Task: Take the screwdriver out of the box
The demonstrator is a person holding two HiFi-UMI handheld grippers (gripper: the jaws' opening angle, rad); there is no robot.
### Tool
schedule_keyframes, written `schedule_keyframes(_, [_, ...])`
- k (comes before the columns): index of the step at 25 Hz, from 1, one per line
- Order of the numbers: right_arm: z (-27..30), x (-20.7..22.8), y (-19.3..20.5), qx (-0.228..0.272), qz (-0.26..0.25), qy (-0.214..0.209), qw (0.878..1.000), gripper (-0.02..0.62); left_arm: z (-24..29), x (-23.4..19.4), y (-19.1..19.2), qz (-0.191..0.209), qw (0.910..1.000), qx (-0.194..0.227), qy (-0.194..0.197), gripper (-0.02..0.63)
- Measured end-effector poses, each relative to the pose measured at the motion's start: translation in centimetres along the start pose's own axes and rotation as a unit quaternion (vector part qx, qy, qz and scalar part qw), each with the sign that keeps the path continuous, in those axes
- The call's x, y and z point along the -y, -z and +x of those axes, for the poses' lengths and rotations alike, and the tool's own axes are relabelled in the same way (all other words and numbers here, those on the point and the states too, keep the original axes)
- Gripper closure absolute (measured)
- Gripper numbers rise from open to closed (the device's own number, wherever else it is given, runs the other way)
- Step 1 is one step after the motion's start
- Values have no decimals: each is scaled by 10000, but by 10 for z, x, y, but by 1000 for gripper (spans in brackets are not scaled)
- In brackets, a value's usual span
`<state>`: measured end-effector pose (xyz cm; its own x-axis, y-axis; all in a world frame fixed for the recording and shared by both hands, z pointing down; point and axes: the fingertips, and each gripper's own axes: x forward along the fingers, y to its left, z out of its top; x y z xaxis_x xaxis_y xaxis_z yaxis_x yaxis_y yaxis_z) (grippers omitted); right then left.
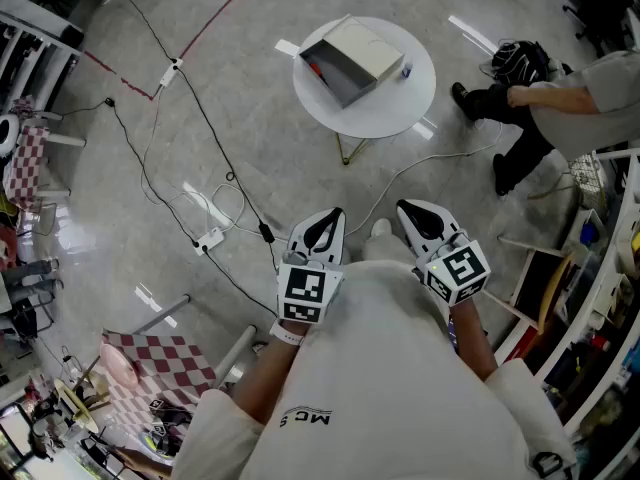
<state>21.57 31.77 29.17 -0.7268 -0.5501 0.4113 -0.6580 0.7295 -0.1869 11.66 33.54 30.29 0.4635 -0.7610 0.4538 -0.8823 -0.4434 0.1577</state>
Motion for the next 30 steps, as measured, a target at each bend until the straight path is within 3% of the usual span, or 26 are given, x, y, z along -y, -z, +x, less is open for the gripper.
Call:
schedule_keyframes(11, [-10, 43, -18, 227, -56, -239, 9994, 523, 37, 14, -31, -118, 9996, 106, -234, 597])
schedule_keyframes(23, [10, 65, -27, 200, -550, -942, 9938, 523, 55, 9, -42, -306, 9952, 193, -908, 597])
schedule_keyframes(30, [34, 84, -30, 19, -397, -1054, 9936, 523, 74, -13, -44, -490, 9939, 78, -983, 597])
